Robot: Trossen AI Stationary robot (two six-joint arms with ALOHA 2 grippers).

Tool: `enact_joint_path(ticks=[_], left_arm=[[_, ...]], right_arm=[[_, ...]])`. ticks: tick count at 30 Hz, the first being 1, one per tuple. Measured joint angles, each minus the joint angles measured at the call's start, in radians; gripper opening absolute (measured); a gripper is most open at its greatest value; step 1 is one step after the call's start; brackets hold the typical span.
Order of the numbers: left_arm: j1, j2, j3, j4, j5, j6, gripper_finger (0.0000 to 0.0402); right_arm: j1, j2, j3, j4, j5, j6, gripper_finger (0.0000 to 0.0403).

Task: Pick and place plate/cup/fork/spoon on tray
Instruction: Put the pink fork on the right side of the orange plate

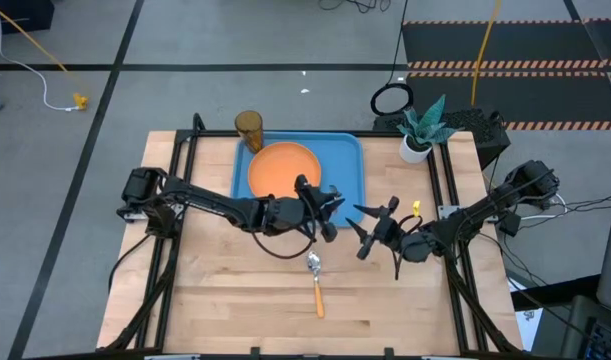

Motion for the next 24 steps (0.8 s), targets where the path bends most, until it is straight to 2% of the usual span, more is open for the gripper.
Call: enact_joint_path(ticks=[5,15,24], left_arm=[[0.011,0.000,0.000,-0.001,-0.022,-0.067,0.0052],[0.007,0.007,0.000,0.035,-0.025,-0.080,0.0052],[0.011,0.032,0.000,0.068,-0.022,-0.082,0.0052]], right_arm=[[0.000,0.010,0.000,0.003,0.021,0.011,0.0183],[-0.053,0.117,0.000,0.040,0.010,0.013,0.0183],[-0.156,0.164,0.000,0.046,-0.117,0.053,0.0183]])
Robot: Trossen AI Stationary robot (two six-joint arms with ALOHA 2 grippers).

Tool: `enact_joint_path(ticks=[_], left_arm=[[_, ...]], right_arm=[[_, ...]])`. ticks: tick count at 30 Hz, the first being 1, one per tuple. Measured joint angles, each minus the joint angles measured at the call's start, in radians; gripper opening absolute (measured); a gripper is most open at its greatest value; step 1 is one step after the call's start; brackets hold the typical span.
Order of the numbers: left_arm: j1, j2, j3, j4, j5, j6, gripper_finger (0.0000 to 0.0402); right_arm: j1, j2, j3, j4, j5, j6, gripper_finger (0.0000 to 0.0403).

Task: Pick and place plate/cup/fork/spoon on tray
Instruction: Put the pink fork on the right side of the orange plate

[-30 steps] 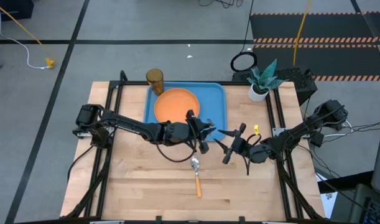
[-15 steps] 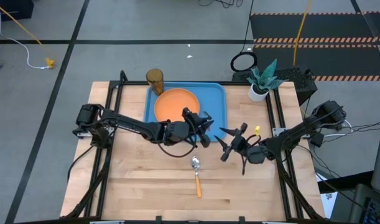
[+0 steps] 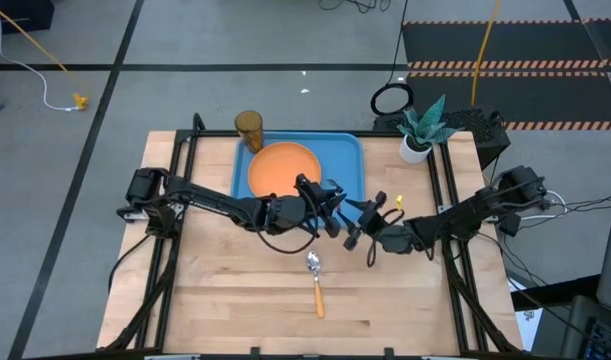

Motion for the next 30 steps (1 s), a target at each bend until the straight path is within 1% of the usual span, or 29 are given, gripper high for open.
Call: enact_joint_path(ticks=[3,5,7,13,14,16,19,21,24,26,28,30], left_arm=[[-0.003,0.005,0.000,0.002,0.001,0.020,0.0052],[-0.003,0.005,0.000,0.005,0.001,0.019,0.0052],[-0.003,0.004,0.000,0.004,0.001,0.018,0.0052],[-0.008,0.004,0.000,-0.006,-0.001,0.017,0.0062],[-0.010,0.004,0.000,-0.010,0.007,0.019,0.0064],[-0.010,0.004,0.000,-0.013,0.044,0.023,0.0069],[-0.007,0.004,0.000,-0.010,0.117,0.022,0.0079],[-0.004,0.004,0.000,-0.016,0.161,0.024,0.0087],[-0.002,-0.012,0.000,-0.051,0.219,0.043,0.0106],[-0.002,-0.025,0.000,-0.074,0.236,0.055,0.0120],[-0.002,-0.046,0.000,-0.128,0.242,0.082,0.0133],[-0.002,-0.068,0.000,-0.169,0.272,0.115,0.0144]], right_arm=[[-0.026,0.012,0.000,0.007,-0.037,0.015,0.0176],[-0.042,0.017,0.000,0.013,-0.072,0.016,0.0159],[-0.051,0.016,0.000,0.021,-0.100,0.016,0.0134],[-0.054,0.016,0.000,0.035,-0.134,-0.009,0.0030],[-0.055,0.017,0.000,0.034,-0.147,-0.009,0.0019],[-0.058,0.017,0.000,0.035,-0.181,-0.010,0.0014],[-0.067,0.016,0.000,0.038,-0.211,0.010,0.0030],[-0.075,0.014,0.000,0.037,-0.259,0.024,0.0035],[-0.087,0.002,0.000,0.040,-0.348,0.048,0.0025],[-0.091,-0.015,0.000,0.034,-0.402,0.061,0.0014],[-0.091,-0.035,0.000,0.033,-0.452,0.072,0.0013],[-0.090,-0.057,0.000,0.023,-0.486,0.090,0.0014]])
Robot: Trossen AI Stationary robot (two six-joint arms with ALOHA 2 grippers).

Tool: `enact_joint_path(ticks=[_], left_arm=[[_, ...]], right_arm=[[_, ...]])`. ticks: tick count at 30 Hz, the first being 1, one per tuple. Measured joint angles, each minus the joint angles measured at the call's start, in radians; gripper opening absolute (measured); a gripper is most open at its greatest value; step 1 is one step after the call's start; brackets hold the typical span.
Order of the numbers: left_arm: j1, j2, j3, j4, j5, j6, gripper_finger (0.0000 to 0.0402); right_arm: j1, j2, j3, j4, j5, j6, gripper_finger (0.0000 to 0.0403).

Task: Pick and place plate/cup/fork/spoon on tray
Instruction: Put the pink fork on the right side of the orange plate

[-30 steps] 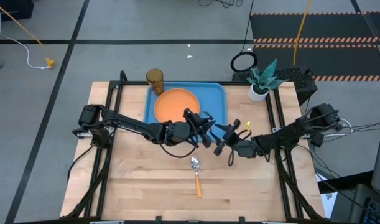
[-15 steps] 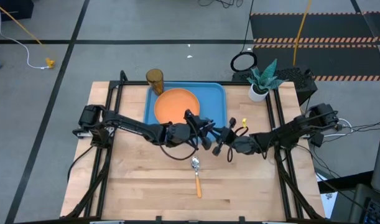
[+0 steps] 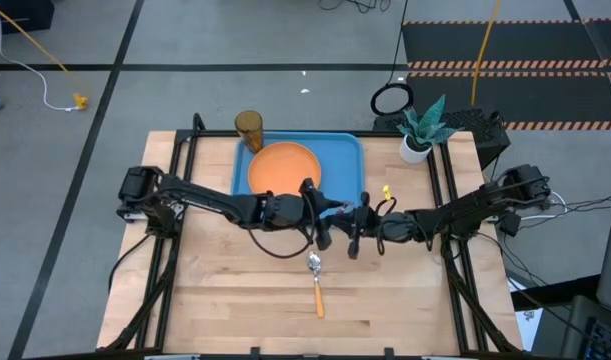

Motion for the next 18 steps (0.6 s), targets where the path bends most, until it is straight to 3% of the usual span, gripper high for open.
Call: enact_joint_path(ticks=[5,13,18], left_arm=[[0.004,-0.067,0.000,-0.131,0.080,0.035,0.0158],[0.008,-0.143,0.000,-0.283,0.159,0.129,0.0159],[0.023,-0.166,0.000,-0.332,0.205,0.144,0.0159]], right_arm=[[-0.013,-0.035,0.000,-0.043,-0.092,0.045,0.0020],[-0.063,-0.037,0.000,-0.045,-0.330,0.090,0.0017],[-0.068,-0.037,0.000,-0.053,-0.354,0.093,0.0017]])
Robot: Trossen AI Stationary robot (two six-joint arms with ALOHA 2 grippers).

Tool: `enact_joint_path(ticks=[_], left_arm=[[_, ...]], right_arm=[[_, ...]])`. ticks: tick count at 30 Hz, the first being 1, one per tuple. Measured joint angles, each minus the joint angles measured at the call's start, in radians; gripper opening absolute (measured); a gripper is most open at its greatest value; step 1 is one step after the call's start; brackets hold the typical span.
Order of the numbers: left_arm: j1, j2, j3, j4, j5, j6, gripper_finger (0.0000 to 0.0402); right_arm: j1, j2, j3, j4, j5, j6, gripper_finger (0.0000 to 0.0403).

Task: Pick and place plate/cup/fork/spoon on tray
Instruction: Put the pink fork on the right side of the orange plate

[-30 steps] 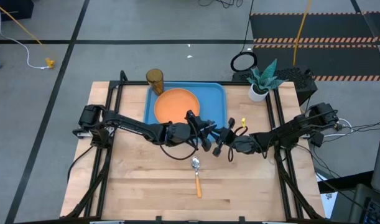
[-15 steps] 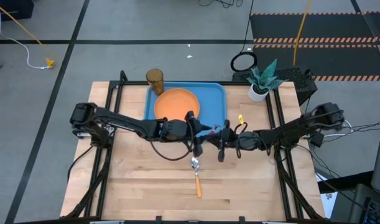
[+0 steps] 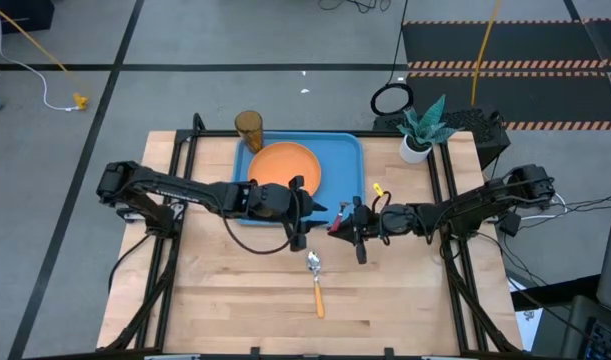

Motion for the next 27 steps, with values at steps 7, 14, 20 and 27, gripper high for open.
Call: enact_joint_path(ticks=[7,14,20,27], left_arm=[[0.032,-0.005,0.000,-0.010,0.141,0.040,0.0159],[0.046,-0.005,-0.017,-0.041,0.182,0.079,0.0159],[0.050,-0.005,-0.097,0.134,0.303,0.137,0.0159],[0.118,0.001,-0.178,0.368,0.375,0.136,0.0159]], right_arm=[[0.000,0.000,0.000,-0.051,-0.020,0.033,0.0017],[0.000,0.000,0.000,-0.075,-0.166,0.041,0.0017],[0.000,0.000,0.000,-0.076,-0.248,0.030,0.0016],[0.000,0.000,0.000,-0.075,-0.260,-0.006,0.0019]])
